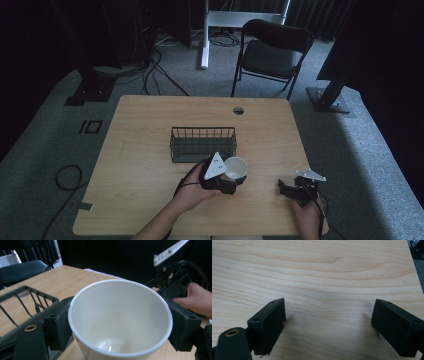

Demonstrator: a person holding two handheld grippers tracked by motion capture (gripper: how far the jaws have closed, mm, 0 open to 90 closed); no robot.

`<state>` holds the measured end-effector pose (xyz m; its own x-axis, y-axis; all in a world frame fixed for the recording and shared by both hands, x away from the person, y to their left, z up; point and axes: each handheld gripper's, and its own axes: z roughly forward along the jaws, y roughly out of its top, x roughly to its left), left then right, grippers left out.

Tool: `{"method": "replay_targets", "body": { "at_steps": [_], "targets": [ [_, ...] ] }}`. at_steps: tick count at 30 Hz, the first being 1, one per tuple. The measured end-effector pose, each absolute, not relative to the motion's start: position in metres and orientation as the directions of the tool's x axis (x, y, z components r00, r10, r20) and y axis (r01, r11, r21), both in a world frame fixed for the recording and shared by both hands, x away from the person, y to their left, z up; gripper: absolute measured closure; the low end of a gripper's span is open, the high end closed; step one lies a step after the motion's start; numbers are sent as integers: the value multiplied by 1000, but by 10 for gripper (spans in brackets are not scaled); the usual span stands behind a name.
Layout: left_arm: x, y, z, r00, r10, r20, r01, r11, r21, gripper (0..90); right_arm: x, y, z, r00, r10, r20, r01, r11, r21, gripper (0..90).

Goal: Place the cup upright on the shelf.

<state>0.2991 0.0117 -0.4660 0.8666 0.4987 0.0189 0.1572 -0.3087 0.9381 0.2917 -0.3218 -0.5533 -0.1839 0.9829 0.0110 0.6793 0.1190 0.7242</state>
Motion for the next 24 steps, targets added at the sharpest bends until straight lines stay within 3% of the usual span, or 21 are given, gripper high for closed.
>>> {"method": "replay_targets", "body": {
  "at_steps": [12, 24],
  "targets": [
    [307, 21, -429, 852, 520, 62, 107, -289, 951, 204, 292, -322, -553, -184, 983, 10, 679, 120, 724, 118],
    [326, 27, -400, 806, 590, 46, 107, -223, 969, 204, 292, -322, -553, -184, 983, 11, 679, 119, 724, 118]
  ]
}}
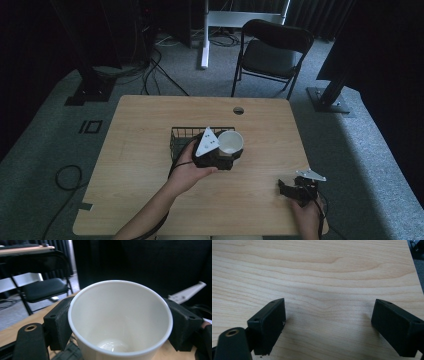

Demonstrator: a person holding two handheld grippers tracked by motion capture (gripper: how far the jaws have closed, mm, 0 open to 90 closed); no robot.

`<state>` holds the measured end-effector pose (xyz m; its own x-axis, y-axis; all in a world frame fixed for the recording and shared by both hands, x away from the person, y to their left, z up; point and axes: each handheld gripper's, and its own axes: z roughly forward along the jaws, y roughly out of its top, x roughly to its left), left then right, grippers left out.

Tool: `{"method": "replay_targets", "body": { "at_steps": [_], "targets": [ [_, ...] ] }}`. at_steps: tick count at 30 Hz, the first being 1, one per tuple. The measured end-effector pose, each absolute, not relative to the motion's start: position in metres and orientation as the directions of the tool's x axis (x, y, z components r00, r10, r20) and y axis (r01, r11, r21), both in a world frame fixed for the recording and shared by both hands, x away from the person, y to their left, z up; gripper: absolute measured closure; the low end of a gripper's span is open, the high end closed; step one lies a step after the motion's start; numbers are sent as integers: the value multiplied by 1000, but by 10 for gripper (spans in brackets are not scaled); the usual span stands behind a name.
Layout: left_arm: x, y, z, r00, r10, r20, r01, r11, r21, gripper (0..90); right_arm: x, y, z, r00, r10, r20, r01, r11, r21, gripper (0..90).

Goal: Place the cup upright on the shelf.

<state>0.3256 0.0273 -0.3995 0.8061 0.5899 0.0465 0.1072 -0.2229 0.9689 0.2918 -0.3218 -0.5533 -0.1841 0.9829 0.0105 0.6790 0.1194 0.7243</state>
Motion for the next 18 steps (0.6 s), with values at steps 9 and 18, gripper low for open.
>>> {"method": "replay_targets", "body": {
  "at_steps": [9, 18],
  "targets": [
    [344, 31, -392, 738, 675, 24, 132, -180, 975, 204, 292, -322, -553, -183, 983, 11, 679, 118, 725, 118],
    [362, 32, -398, 638, 769, -28, 174, -108, 979, 204, 292, -322, -553, -183, 983, 11, 679, 119, 725, 118]
  ]
}}
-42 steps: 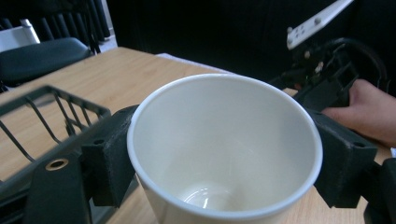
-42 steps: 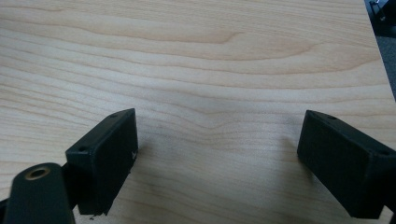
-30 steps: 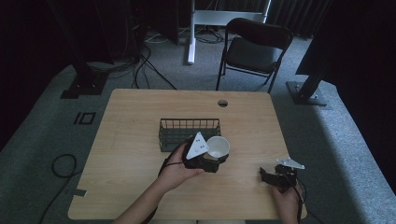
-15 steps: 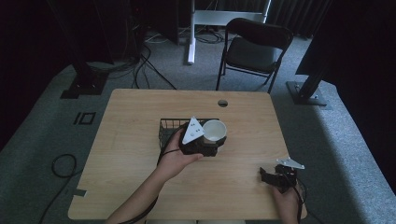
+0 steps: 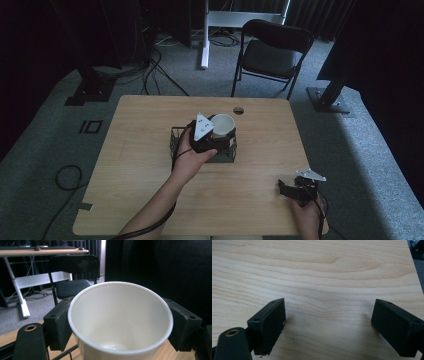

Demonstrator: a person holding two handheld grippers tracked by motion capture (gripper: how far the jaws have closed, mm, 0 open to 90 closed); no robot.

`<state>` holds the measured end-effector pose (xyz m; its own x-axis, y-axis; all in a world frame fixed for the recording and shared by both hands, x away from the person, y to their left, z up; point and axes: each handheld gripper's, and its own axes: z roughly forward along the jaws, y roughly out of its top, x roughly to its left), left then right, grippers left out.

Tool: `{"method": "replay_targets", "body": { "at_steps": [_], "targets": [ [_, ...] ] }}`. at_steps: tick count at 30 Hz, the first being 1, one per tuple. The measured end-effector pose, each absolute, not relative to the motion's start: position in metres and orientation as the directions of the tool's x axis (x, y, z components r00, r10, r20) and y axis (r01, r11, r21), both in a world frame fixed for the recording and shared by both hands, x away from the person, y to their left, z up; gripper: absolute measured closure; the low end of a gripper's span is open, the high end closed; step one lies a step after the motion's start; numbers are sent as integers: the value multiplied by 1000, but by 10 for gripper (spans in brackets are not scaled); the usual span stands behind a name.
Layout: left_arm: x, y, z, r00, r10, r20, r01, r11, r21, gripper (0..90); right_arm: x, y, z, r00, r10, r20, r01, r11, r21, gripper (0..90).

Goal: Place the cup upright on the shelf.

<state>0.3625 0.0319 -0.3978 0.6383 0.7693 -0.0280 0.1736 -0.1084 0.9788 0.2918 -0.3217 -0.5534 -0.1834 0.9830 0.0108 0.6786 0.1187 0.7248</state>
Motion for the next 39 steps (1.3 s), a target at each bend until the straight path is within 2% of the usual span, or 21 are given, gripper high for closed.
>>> {"method": "replay_targets", "body": {
  "at_steps": [7, 14, 20, 39],
  "targets": [
    [376, 29, -409, 576, 817, -22, 172, -95, 981, 204, 292, -322, -553, -184, 983, 10, 678, 119, 725, 118],
    [389, 29, -425, 524, 849, -67, 241, -72, 968, 204, 292, -322, -553, -183, 983, 12, 679, 118, 724, 118],
    [396, 28, -436, 483, 873, -66, 272, -79, 959, 204, 292, -322, -553, -184, 983, 11, 679, 119, 724, 118],
    [406, 23, -468, 478, 878, -37, 326, -138, 935, 204, 292, -322, -553, -183, 983, 11, 679, 118, 724, 118]
  ]
}}
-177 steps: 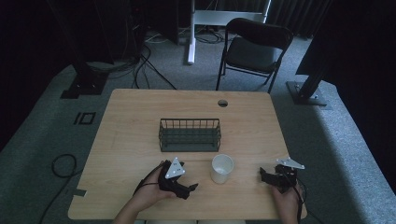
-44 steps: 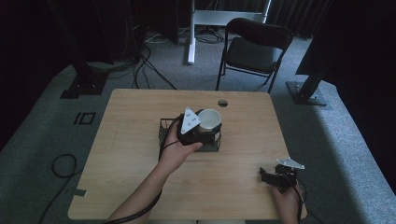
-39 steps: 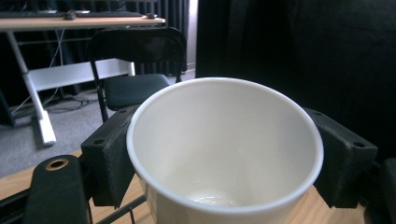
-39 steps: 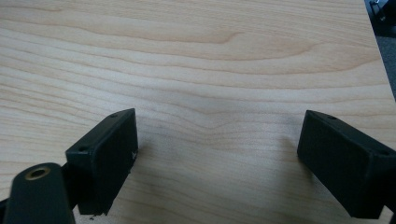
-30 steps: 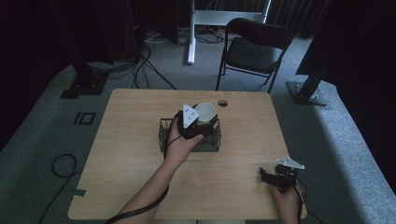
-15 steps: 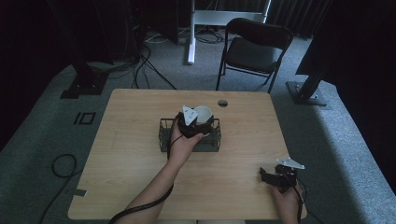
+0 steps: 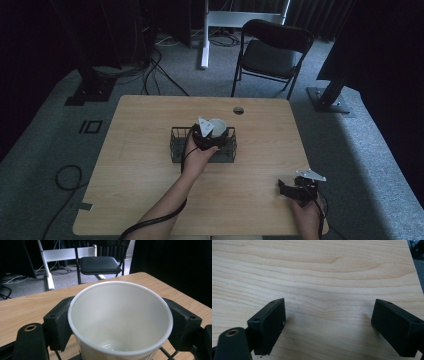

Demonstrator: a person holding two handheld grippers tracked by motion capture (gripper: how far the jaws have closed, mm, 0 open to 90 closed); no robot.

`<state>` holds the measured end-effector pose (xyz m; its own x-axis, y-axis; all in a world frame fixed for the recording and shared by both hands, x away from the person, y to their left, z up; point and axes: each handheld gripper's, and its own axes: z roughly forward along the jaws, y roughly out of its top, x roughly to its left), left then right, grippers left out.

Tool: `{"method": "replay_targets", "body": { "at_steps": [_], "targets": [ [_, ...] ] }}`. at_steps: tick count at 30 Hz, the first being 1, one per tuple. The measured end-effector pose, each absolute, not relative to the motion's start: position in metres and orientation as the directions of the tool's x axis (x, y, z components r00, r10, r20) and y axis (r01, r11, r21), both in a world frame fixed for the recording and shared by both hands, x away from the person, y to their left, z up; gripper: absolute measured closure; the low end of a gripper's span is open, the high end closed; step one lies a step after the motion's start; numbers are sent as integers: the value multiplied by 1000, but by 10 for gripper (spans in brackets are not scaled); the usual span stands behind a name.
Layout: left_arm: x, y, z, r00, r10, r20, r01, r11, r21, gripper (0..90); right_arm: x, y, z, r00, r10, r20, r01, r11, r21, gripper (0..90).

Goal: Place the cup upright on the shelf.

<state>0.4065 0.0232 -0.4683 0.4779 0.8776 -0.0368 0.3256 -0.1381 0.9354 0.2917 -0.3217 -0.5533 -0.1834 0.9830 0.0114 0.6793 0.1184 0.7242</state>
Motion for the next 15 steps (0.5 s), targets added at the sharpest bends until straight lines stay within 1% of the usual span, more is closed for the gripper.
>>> {"method": "replay_targets", "body": {
  "at_steps": [4, 11, 14, 15],
  "targets": [
    [406, 23, -469, 479, 877, -29, 320, -144, 936, 203, 292, -322, -553, -184, 983, 11, 679, 119, 724, 118],
    [404, 20, -470, 492, 871, 11, 301, -182, 936, 202, 292, -322, -553, -184, 983, 11, 679, 119, 724, 118],
    [404, 20, -471, 491, 871, 2, 303, -172, 937, 200, 292, -322, -553, -183, 983, 11, 679, 118, 724, 118],
    [405, 20, -471, 496, 868, -17, 313, -160, 936, 198, 292, -322, -553, -184, 983, 11, 679, 119, 724, 118]
  ]
}}
